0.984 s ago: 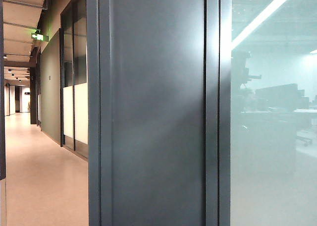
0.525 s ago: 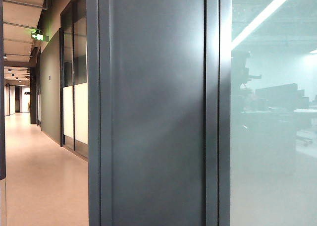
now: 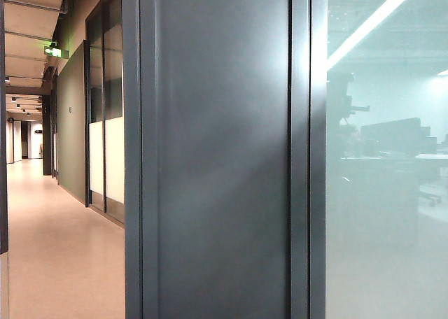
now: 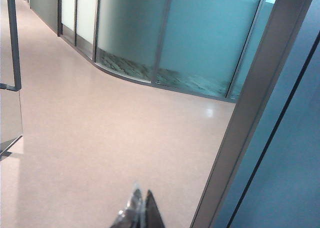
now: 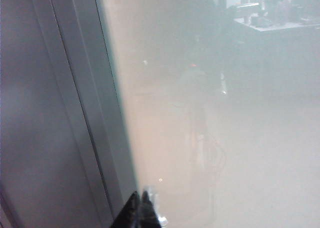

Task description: Raise the arm to find the leftmost switch on the wall and turn off the lights.

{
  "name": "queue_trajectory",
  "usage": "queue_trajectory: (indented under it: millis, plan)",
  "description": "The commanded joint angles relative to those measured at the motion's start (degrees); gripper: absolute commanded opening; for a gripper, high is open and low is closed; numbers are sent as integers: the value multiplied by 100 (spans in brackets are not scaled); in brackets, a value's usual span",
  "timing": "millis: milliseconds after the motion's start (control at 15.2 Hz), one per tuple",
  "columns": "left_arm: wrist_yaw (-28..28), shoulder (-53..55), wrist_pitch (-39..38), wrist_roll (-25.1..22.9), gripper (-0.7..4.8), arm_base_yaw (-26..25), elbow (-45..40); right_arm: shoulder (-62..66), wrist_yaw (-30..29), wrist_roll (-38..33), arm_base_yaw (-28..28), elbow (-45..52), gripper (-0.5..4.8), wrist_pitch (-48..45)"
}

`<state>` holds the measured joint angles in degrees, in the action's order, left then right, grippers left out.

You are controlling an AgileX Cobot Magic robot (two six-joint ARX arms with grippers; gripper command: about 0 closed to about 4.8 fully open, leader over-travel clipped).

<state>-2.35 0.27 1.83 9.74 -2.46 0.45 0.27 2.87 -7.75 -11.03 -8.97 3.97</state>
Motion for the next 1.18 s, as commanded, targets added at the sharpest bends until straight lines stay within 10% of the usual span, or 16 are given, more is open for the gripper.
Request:
queue_trajectory:
  millis: [66,1181]
  plan:
    - [11,-4,42,-28,-5,-11,7,-13,0,-13,-2,-24,-1,-72]
    - [-2,-4,42,-28,-5,-11,7,-15,-286,195,1126,857,-1,-138]
